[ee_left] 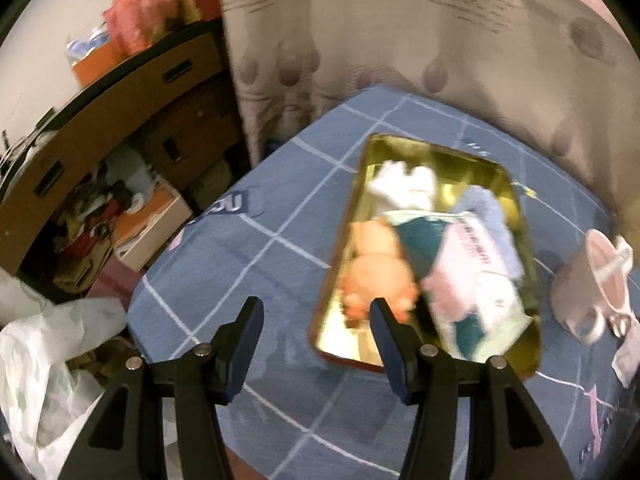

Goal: Organize soft objects
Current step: 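Move the right tool back and grasp the red-and-white cloth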

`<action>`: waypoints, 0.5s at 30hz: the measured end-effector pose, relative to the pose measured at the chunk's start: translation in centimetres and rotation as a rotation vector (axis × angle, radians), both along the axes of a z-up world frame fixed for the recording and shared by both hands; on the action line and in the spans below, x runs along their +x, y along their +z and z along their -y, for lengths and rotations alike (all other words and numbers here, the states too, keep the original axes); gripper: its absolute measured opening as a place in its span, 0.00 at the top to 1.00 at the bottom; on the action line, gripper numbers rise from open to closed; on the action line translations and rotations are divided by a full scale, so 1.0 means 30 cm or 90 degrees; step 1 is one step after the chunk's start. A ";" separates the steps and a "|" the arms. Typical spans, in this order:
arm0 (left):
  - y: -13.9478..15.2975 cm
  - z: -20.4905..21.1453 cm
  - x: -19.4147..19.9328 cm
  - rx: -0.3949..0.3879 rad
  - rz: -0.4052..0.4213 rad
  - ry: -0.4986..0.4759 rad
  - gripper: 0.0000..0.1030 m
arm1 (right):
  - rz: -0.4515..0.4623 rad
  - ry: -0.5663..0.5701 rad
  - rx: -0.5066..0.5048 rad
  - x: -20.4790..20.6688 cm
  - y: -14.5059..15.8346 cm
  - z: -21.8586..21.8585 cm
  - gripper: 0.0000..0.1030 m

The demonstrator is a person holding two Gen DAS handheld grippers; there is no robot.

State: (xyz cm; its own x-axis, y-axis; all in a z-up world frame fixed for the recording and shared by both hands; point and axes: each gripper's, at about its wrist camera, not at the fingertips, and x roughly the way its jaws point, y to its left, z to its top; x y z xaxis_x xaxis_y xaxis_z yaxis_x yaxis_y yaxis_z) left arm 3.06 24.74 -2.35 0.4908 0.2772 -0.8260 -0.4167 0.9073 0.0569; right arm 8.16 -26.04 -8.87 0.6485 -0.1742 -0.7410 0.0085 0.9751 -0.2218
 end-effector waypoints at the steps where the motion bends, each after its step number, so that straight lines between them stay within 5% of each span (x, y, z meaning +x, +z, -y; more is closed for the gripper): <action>1: 0.007 0.022 0.001 0.000 0.003 -0.015 0.45 | 0.001 -0.001 0.011 0.012 0.000 0.020 0.09; 11: 0.045 0.397 0.047 -0.026 0.006 -0.242 0.45 | 0.004 0.049 0.003 0.113 -0.020 0.010 0.09; 12: 0.045 0.432 0.054 -0.026 0.005 -0.257 0.45 | 0.002 0.054 0.011 0.122 -0.022 0.010 0.11; 15: 0.038 0.570 0.086 -0.041 -0.009 -0.321 0.45 | -0.006 0.062 0.032 0.137 -0.028 0.017 0.38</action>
State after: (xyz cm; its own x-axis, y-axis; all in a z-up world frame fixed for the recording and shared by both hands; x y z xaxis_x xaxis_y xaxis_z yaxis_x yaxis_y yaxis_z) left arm 5.64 7.66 -1.21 0.5390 -0.0427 -0.8412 0.0738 0.9973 -0.0033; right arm 12.27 -26.56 -9.72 0.6540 -0.0728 -0.7530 -0.0885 0.9812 -0.1717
